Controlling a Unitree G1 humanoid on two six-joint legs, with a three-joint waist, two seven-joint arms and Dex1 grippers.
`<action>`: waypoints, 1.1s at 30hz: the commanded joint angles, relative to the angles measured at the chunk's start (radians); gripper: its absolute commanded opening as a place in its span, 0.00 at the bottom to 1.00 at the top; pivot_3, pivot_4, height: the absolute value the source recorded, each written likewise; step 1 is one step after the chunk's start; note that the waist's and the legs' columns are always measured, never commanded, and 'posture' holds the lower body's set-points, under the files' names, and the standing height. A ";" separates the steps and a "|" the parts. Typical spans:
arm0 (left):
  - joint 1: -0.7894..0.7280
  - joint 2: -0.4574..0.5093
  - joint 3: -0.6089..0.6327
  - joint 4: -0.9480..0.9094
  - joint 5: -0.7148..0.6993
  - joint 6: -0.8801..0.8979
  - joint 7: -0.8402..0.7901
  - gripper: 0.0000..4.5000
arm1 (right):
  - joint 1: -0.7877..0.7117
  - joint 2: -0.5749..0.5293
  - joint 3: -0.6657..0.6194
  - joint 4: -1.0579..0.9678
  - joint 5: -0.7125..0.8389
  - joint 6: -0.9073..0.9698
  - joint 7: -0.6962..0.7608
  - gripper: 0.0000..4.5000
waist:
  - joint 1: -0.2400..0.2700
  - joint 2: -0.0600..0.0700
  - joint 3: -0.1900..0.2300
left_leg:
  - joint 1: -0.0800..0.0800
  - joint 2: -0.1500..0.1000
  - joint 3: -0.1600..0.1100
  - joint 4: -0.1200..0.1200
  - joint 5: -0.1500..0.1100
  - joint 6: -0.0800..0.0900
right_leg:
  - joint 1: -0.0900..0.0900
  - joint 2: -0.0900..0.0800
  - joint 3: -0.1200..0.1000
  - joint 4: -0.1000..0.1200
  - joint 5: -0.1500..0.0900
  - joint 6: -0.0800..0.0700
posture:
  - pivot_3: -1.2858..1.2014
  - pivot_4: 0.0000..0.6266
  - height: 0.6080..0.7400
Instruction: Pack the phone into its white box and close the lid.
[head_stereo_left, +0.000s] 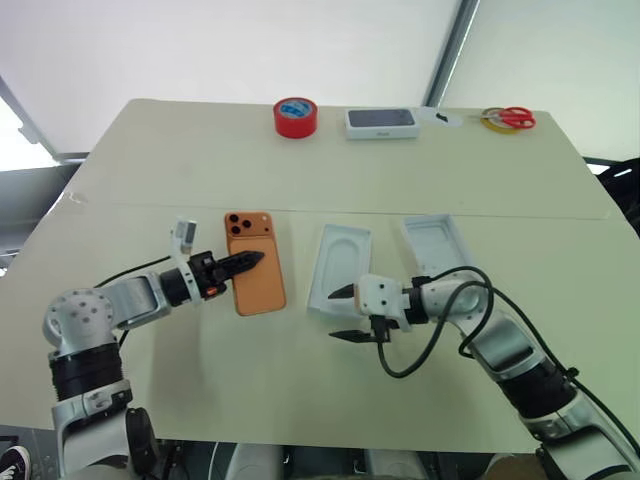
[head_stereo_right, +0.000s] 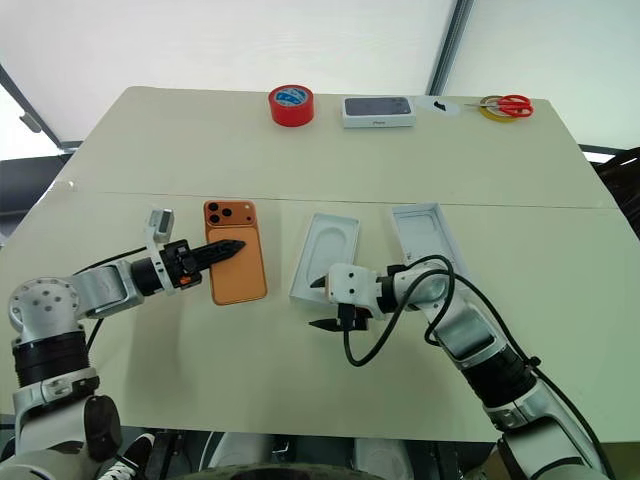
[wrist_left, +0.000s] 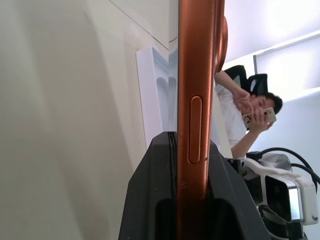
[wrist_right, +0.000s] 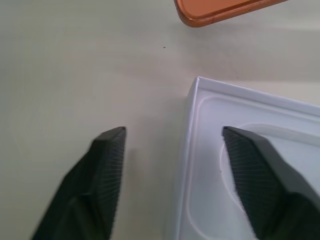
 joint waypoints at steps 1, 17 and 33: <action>-0.001 0.001 0.022 -0.041 -0.051 0.001 -0.003 0.00 | -0.002 -0.008 0.006 -0.018 -0.035 -0.046 -0.021 0.38 | 0.000 0.000 0.000 | 0.000 0.000 0.000 0.000 0.000 0.000 | 0.000 0.000 0.000 0.000 0.000 0.000 | 0.52 0.24 1.00; -0.016 -0.010 0.009 -0.040 -0.071 -0.009 0.016 0.00 | -0.029 0.046 -0.003 -0.012 -0.028 0.005 -0.048 0.01 | 0.000 0.000 0.000 | 0.000 0.000 0.000 0.000 0.000 0.000 | 0.000 0.001 0.000 0.000 0.000 0.000 | 0.52 0.24 1.00; -0.140 -0.110 -0.121 0.102 0.057 -0.134 -0.025 0.00 | -0.065 0.134 0.006 -0.070 -0.010 0.154 -0.103 0.29 | 0.000 -0.001 0.000 | 0.000 0.001 0.000 0.001 0.001 -0.001 | 0.000 0.003 0.000 0.001 0.000 0.000 | 0.52 0.24 1.00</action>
